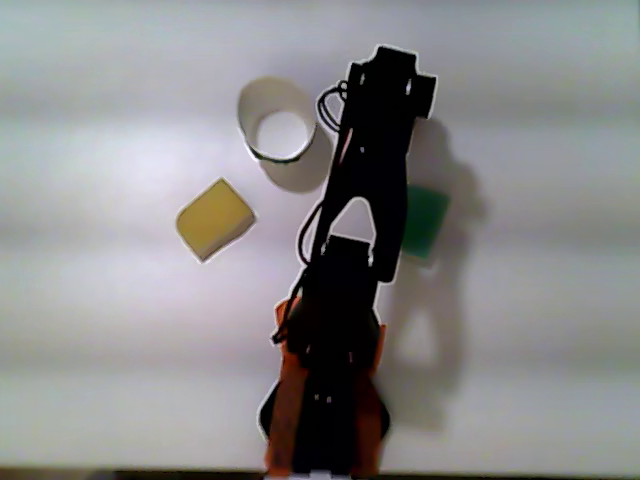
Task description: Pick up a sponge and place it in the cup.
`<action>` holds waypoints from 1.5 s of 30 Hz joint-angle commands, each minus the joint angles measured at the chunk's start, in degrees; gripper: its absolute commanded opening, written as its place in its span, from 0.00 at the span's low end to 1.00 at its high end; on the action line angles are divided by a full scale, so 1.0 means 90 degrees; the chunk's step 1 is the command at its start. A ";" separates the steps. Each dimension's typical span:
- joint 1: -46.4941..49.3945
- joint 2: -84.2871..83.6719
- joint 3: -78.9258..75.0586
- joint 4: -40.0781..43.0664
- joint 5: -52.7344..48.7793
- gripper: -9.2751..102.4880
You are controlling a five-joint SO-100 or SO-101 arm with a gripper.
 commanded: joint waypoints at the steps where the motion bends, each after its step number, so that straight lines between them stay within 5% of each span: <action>1: 0.0088 0.0059 -0.0576 0.0098 0.0039 0.38; 13: -0.0010 -0.1113 -0.1621 -0.0244 0.0322 0.40; 29: 0.0049 -0.0518 0.0361 -0.0986 0.0498 0.38; 34: 0.0068 -0.0469 0.0557 -0.0811 0.0625 0.29; 38: 0.0059 -0.0391 0.0781 -0.0693 0.0459 0.09; 45: 0.0000 0.0029 0.0850 -0.0508 0.0127 0.08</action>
